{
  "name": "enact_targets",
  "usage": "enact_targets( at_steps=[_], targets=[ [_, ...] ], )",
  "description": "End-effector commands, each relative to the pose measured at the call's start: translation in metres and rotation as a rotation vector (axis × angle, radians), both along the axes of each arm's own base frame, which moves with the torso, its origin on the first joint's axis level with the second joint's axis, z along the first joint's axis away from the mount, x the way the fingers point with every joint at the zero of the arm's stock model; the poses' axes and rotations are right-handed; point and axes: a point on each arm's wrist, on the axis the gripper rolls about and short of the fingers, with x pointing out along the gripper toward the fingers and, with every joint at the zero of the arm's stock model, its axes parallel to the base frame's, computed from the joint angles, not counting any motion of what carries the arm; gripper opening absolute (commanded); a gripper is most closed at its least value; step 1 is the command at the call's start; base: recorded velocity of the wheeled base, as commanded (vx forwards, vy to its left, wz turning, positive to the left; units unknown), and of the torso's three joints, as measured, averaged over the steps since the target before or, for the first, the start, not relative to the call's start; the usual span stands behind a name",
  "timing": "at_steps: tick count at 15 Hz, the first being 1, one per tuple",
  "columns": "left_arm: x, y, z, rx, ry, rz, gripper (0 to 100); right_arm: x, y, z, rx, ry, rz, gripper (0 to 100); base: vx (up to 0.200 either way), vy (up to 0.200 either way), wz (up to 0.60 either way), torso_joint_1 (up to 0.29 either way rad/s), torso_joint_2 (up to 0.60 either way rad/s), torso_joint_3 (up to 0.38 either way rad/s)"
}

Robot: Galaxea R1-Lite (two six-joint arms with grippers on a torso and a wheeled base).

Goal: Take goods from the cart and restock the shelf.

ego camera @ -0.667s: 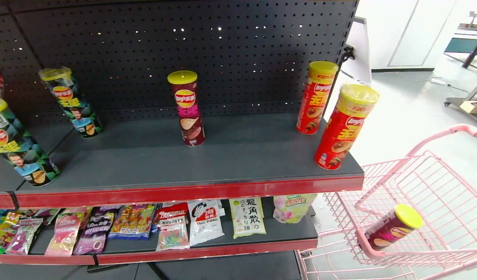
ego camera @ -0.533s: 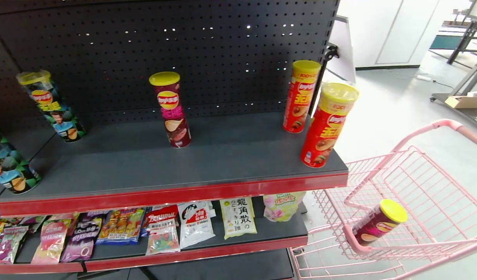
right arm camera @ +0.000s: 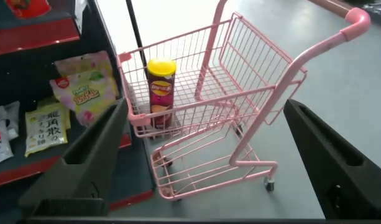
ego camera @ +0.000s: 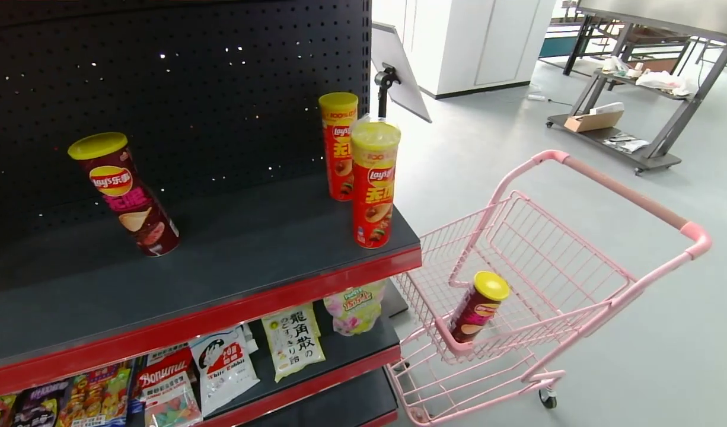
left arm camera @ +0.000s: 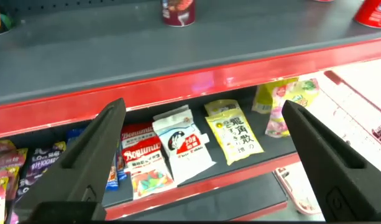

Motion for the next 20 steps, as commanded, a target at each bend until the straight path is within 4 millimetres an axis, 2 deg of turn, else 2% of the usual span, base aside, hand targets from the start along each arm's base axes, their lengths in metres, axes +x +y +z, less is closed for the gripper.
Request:
enact_targets(
  at_steps=[1, 6, 20],
  targets=[
    [0.0001, 0.0, 0.0, -0.002, 0.001, 0.0, 100, 0.0, 0.0, 0.0, 0.0, 0.0, 0.0, 100, 0.0, 0.0, 0.0, 0.0, 0.0, 0.0],
    [0.0001, 0.0, 0.0, 0.0, 0.001, 0.0, 100, 0.0, 0.0, 0.0, 0.003, 0.0, -0.001, 100, 0.0, 0.0, 0.0, -0.022, 0.05, 0.031],
    [0.0001, 0.0, 0.0001, -0.002, 0.0, 0.0, 100, 0.0, -0.0001, 0.0, 0.003, 0.0, -0.004, 100, 0.0, 0.0, 0.0, -0.136, 0.36, 0.214]
  ],
)
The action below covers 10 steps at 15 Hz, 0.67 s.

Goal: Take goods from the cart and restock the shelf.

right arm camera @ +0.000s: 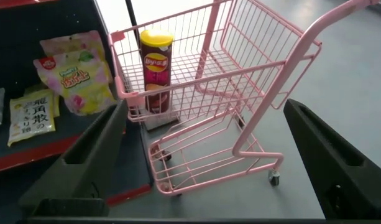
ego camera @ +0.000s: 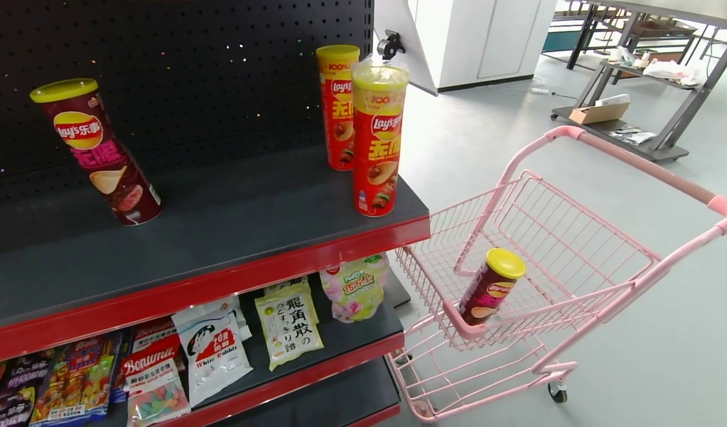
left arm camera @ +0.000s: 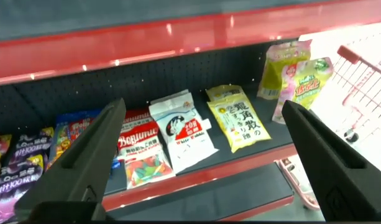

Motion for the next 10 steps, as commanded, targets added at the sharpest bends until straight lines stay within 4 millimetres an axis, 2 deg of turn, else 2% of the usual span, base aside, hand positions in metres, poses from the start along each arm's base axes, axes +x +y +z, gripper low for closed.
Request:
enact_targets(
  at_steps=[1, 10],
  targets=[
    [0.0001, 0.0, 0.0, 0.0, 0.001, 0.001, 100, 0.0, 0.0, -0.0001, 0.0, 0.001, 0.001, 100, 0.0, 0.0, 0.0, -0.149, 0.41, 0.251],
    [0.0001, 0.0, 0.0, 0.0, 0.001, 0.001, 100, 0.0, 0.0, -0.0001, -0.005, 0.001, 0.001, 100, 0.0, 0.0, 0.0, -0.167, 0.52, 0.35]
  ],
)
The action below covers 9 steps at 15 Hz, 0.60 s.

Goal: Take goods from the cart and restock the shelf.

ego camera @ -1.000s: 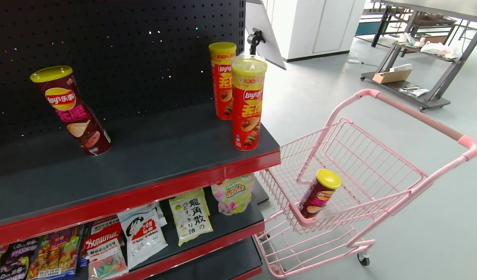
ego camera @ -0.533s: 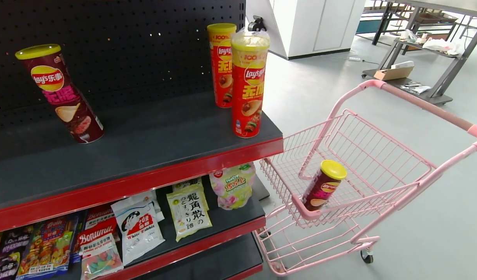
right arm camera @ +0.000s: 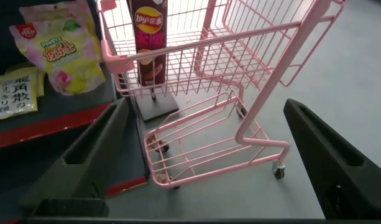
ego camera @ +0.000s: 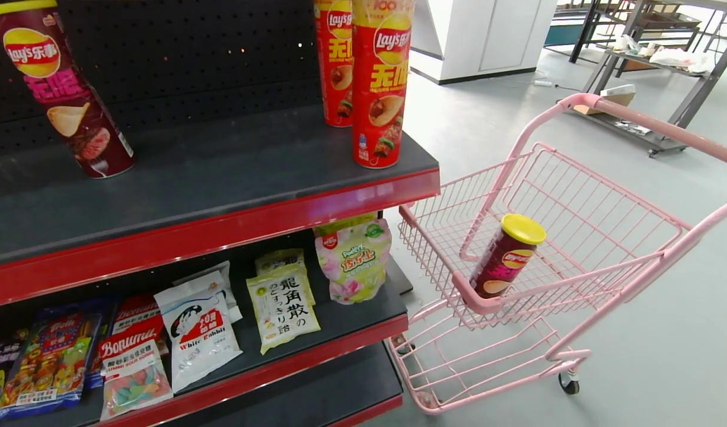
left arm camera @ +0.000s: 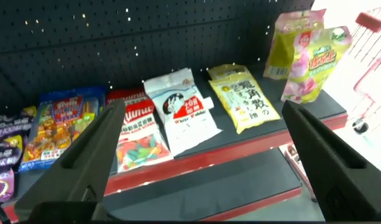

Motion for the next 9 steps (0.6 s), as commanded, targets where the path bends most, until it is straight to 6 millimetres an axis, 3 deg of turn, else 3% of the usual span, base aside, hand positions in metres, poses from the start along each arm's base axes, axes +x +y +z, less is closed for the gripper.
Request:
enact_targets(
  at_steps=[1, 7, 8, 9],
  targets=[
    [0.0, 0.0, 0.0, -0.001, 0.002, 0.001, 100, 0.0, 0.0, 0.0, 0.001, 0.0, 0.002, 100, 0.0, 0.0, 0.0, -0.11, 0.39, 0.281],
    [0.0, 0.0, 0.0, -0.001, 0.002, 0.001, 100, 0.0, 0.0, 0.001, 0.036, -0.003, 0.008, 100, 0.0, 0.0, 0.0, -0.02, 0.07, 0.052],
    [0.0, 0.0, 0.0, -0.001, 0.0, 0.001, 100, -0.001, 0.0, 0.012, 0.037, -0.024, 0.027, 100, 0.0, 0.0, 0.0, 0.0, 0.0, 0.0],
    [0.0, 0.0, 0.0, -0.001, 0.0, 0.001, 100, 0.012, 0.001, 0.081, 0.097, -0.002, 0.048, 100, 0.0, 0.0, 0.0, 0.0, 0.0, 0.0]
  ],
)
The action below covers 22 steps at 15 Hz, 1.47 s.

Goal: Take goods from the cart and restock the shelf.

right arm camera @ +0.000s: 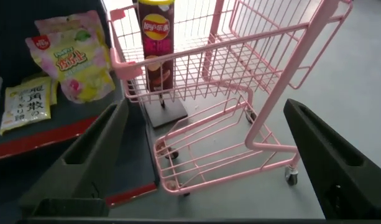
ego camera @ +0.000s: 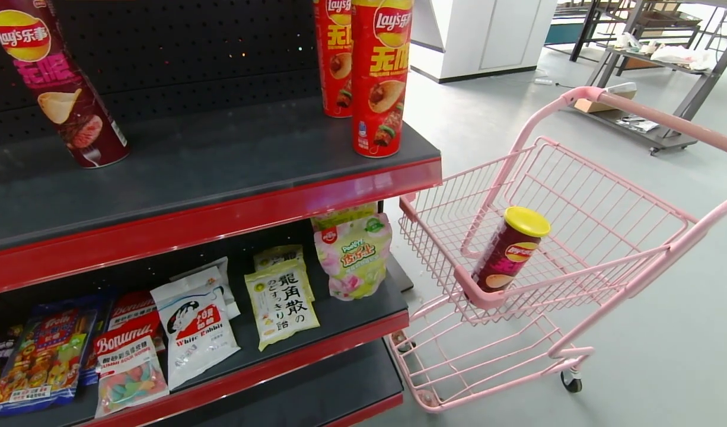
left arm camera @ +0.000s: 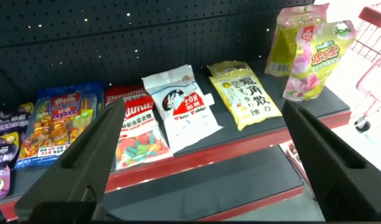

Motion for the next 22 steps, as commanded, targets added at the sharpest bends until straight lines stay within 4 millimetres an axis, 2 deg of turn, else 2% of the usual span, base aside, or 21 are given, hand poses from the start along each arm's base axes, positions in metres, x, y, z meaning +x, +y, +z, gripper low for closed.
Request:
enact_targets(
  at_steps=[1, 2, 3, 4, 5, 6, 7, 9, 11, 17, 19, 20, 22],
  targets=[
    [0.0, 0.0, 0.0, 0.0, 0.002, 0.001, 100, 0.036, 0.001, 0.121, 0.183, 0.042, 0.035, 100, 0.0, 0.0, 0.0, 0.0, 0.0, 0.0],
    [0.0, 0.0, 0.0, 0.0, 0.001, 0.001, 100, 0.045, 0.001, 0.134, 0.201, 0.051, 0.044, 100, 0.0, 0.0, 0.0, 0.0, 0.0, 0.0],
    [0.0, 0.0, 0.0, 0.0, 0.002, 0.001, 100, 0.072, 0.003, 0.149, 0.19, 0.12, 0.096, 100, 0.0, 0.0, 0.0, 0.0, 0.0, 0.0],
    [0.0, 0.0, 0.0, 0.0, 0.002, 0.001, 100, 0.091, 0.005, 0.149, 0.179, 0.172, 0.131, 100, 0.0, 0.0, 0.0, 0.0, 0.0, 0.0],
    [0.0, 0.0, 0.0, 0.0, 0.001, 0.001, 100, 0.143, 0.008, 0.144, 0.18, 0.235, 0.143, 100, 0.0, 0.0, 0.0, 0.0, 0.0, 0.0],
    [0.0, 0.0, 0.0, 0.0, 0.001, 0.001, 100, 0.19, 0.011, 0.125, 0.187, 0.256, 0.146, 100, 0.0, 0.0, 0.0, 0.0, 0.0, 0.0],
    [0.0, 0.0, 0.0, 0.0, 0.001, 0.001, 100, 0.214, 0.013, 0.111, 0.188, 0.26, 0.164, 100, 0.0, 0.0, 0.0, 0.0, 0.0, 0.0],
    [0.0, 0.0, 0.0, 0.0, 0.002, 0.001, 100, 0.247, 0.016, 0.083, 0.181, 0.274, 0.209, 100, 0.0, 0.0, 0.0, 0.0, 0.0, 0.0],
    [0.0, 0.0, 0.0, 0.0, 0.002, 0.001, 100, 0.257, 0.017, 0.07, 0.173, 0.316, 0.211, 100, 0.0, 0.0, 0.0, 0.0, 0.0, 0.0],
    [0.0, 0.0, 0.0, 0.0, 0.001, 0.001, 100, 0.263, 0.036, 0.049, 0.17, 0.403, 0.284, 100, 0.0, 0.0, 0.0, 0.0, 0.0, 0.0],
    [0.0, 0.0, 0.0, 0.0, 0.001, 0.001, 100, 0.272, 0.04, 0.043, 0.167, 0.405, 0.294, 100, 0.0, 0.0, 0.0, 0.0, 0.0, 0.0],
    [0.0, 0.0, 0.0, 0.0, 0.001, 0.001, 100, 0.283, 0.04, 0.033, 0.16, 0.409, 0.286, 100, 0.0, 0.0, 0.0, 0.0, 0.0, 0.0],
    [0.0, 0.0, 0.0, 0.0, 0.001, 0.001, 100, 0.291, 0.042, 0.023, 0.161, 0.42, 0.284, 100, 0.0, 0.0, 0.0, 0.0, 0.0, 0.0]
  ],
)
